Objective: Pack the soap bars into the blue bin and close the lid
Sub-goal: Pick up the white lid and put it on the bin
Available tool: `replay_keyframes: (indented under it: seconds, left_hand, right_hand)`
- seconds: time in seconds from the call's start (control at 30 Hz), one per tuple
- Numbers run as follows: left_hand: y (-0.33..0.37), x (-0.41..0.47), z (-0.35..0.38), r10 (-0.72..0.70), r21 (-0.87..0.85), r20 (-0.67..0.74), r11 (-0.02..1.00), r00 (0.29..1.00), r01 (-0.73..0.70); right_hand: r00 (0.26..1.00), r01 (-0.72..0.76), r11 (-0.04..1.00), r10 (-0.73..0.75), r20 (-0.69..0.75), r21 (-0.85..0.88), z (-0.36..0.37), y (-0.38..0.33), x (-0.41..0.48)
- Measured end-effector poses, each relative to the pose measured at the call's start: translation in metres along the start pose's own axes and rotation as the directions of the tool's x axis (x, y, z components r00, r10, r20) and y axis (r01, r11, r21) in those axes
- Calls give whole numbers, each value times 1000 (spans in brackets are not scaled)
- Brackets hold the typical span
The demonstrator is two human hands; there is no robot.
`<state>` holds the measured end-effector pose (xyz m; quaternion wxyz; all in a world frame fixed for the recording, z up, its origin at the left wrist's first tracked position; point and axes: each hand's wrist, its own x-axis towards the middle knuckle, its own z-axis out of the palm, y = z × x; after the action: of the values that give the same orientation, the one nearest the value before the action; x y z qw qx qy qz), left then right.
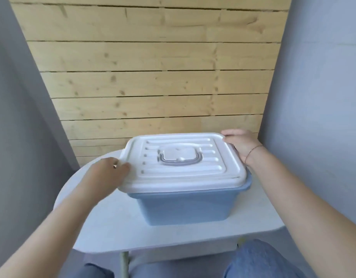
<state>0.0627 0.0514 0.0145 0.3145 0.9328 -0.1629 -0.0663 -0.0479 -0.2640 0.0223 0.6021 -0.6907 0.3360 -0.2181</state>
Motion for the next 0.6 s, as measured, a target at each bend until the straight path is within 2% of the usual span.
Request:
replay_keyframes:
  seconds: [0.13, 0.23, 0.27, 0.33, 0.4, 0.43, 0.53, 0.6]
  left_hand:
    - [-2, -5, 22, 64, 64, -55, 996, 996, -60]
    - [-3, -3, 29, 105, -2, -30, 994, 994, -105]
    - [-4, 1, 28, 82, -67, 9, 994, 997, -81]
    - [-1, 11, 25, -69, -276, 98, 956, 993, 94]
    - [3, 18, 23, -214, -442, 237, 845, 948, 301]
    - [2, 22, 25, -243, -501, 301, 783, 922, 369]
    - [2, 26, 32, -252, -621, 345, 660, 904, 421]
    - [-4, 27, 36, -286, -620, 291, 671, 913, 407]
  right_hand:
    - [1000, 27, 987, -27, 5, -158, -10, 7, 0]
    - [997, 66, 972, -56, 51, -226, -16, 15, 0]
    - [997, 47, 972, -33, 65, -232, -16, 19, -1]
    - [997, -30, 958, 48, 56, -285, -16, 27, -2]
    - [984, -167, 916, 179, 0, -366, -18, 32, -3]
    - [969, -234, 898, 248, -12, -373, -20, 34, -4]
    - [940, -307, 903, 337, 51, -301, -22, 36, -3]
    - [921, -353, 902, 382, 78, -249, -22, 38, -4]
